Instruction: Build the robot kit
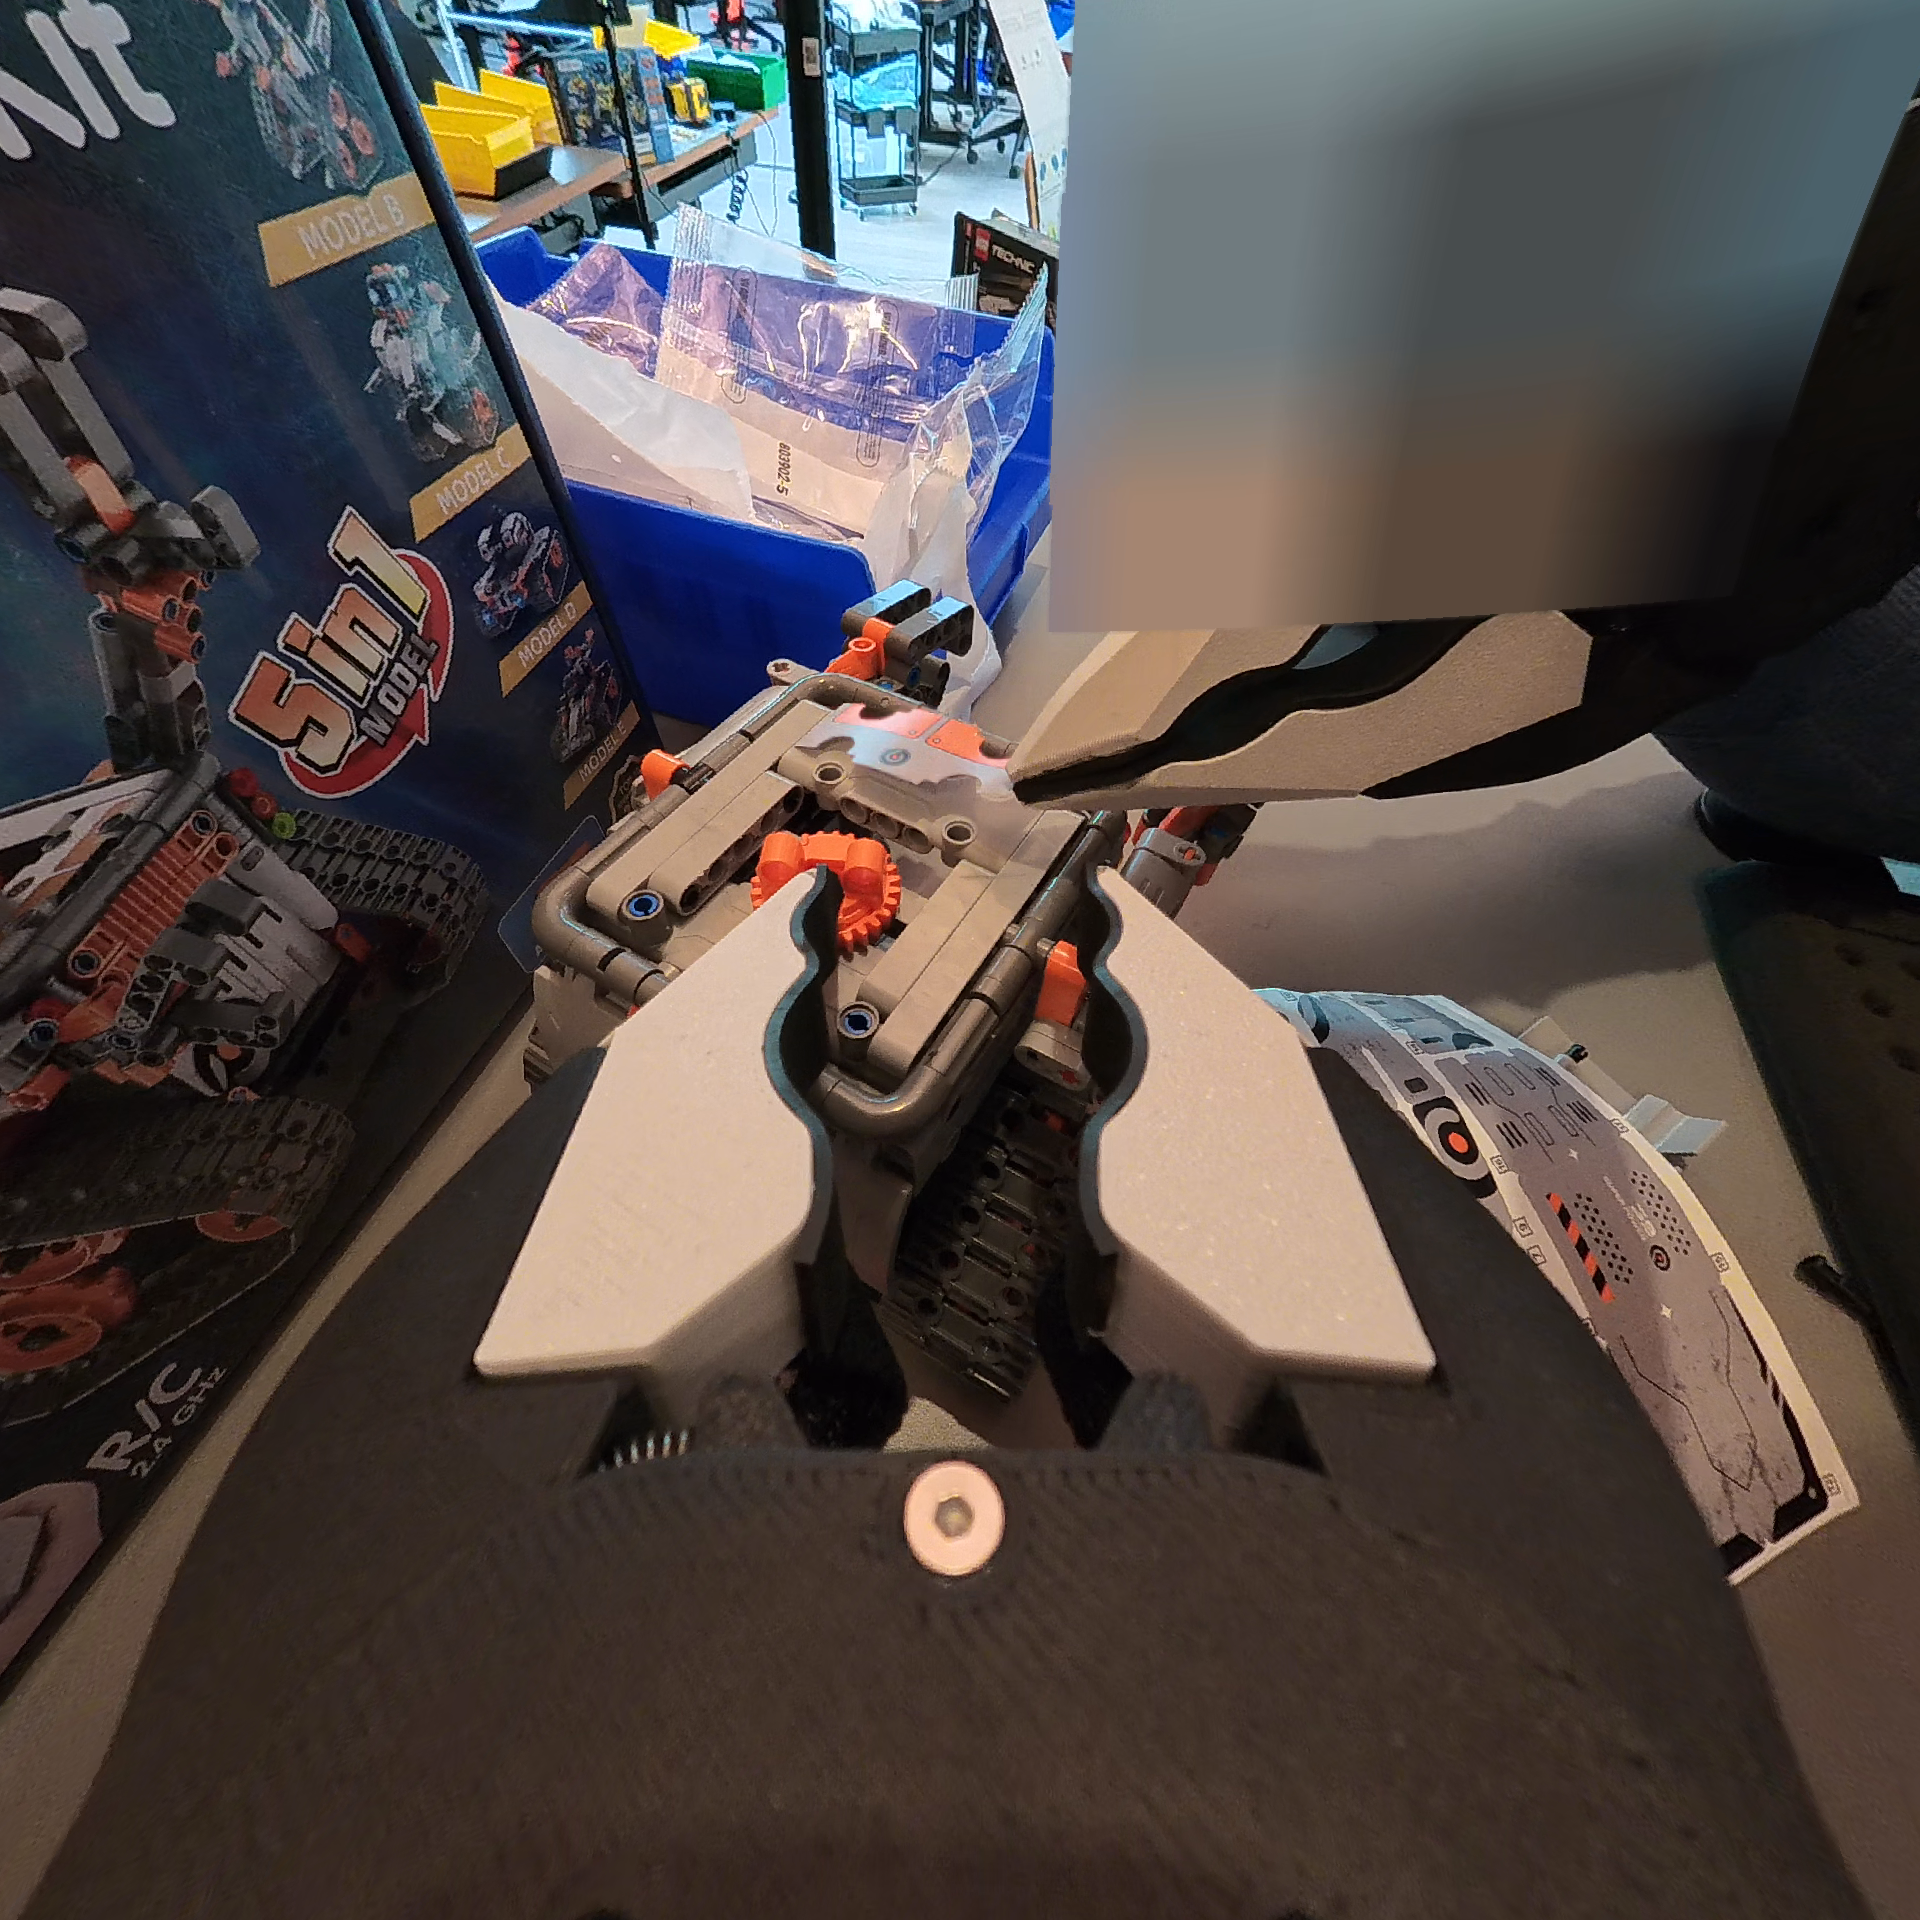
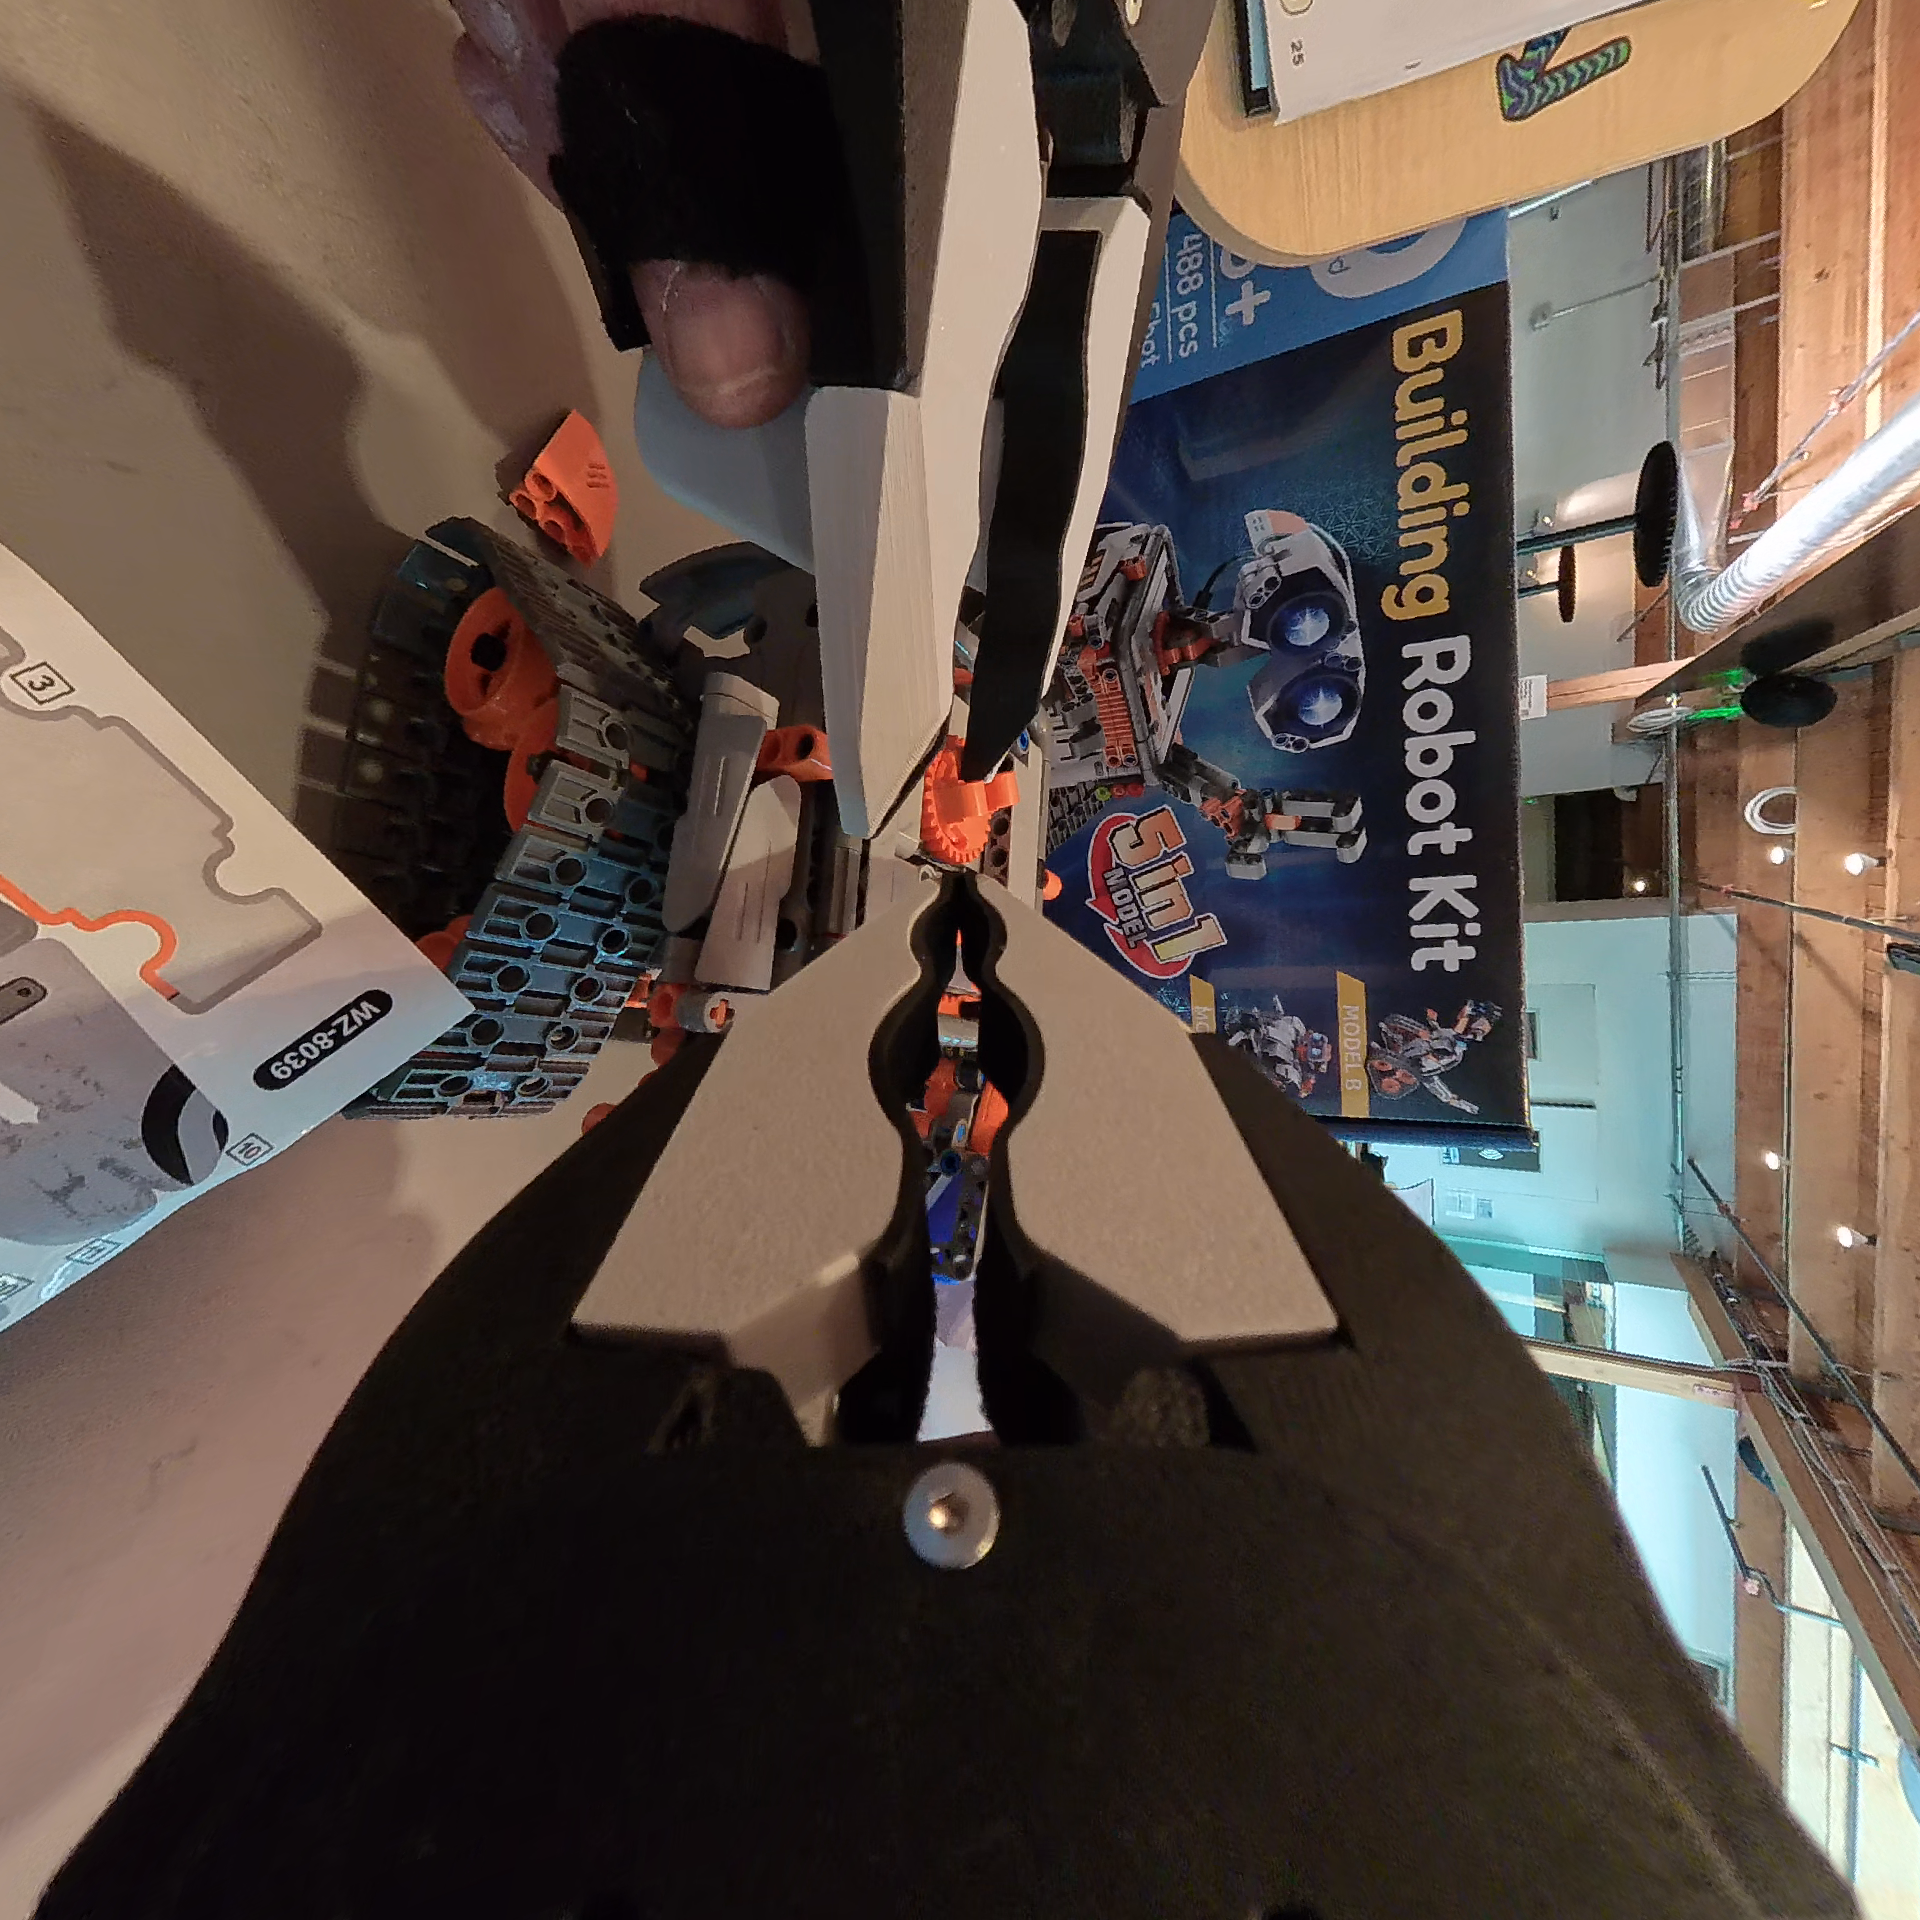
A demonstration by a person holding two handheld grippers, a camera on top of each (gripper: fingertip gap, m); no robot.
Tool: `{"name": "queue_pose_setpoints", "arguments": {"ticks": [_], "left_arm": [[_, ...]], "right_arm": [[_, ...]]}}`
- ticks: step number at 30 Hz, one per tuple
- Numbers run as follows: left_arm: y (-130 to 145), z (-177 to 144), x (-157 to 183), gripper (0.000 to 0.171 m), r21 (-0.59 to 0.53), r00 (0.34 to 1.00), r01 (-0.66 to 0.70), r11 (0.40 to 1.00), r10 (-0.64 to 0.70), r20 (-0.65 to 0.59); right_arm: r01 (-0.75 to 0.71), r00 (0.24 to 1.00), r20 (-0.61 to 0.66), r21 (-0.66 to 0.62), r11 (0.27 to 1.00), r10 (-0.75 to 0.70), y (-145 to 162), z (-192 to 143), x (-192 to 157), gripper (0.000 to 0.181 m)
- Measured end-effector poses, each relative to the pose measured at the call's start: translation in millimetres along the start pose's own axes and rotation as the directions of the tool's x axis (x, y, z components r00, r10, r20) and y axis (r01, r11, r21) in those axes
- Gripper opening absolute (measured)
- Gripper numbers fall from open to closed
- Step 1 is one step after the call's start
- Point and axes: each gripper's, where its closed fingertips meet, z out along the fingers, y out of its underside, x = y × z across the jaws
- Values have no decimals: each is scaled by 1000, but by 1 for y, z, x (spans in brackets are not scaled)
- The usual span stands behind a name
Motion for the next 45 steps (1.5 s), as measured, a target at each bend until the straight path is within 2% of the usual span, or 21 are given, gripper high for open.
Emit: {"name": "queue_pose_setpoints", "arguments": {"ticks": [8, 29, 34, 41, 43, 45], "left_arm": [[0, 0, 0, 43, 2, 1000, 0, 1000, 0, -4], [0, 0, 0, 44, -1, 1000, 2, 1000, -2, -7], [0, 0, 0, 44, -2, 1000, 2, 1000, -2, -8], [0, 0, 0, 43, 1, 1000, 4, 1000, -4, -9], [0, 0, 0, 43, 2, 1000, 4, 1000, -4, -8], [0, 1, 0, 44, 1, 1000, 4, 1000, -4, -9]], "right_arm": [[17, 1000, -15, 26, 1000, -17, -3, 0, 0, 0], [-18, 997, 71, 21, 1000, 17, 0, 1, -5, 0], [-16, 1000, 2, 19, 1000, 16, -2, 0, 7, 0], [21, 973, -232, 17, 1000, -16, -4, -8, 40, 0], [29, 973, -232, 41, 999, -19, -10, -9, 39, 0], [39, 977, -207, -9, 999, -40, -2, -2, 34, 0]]}}
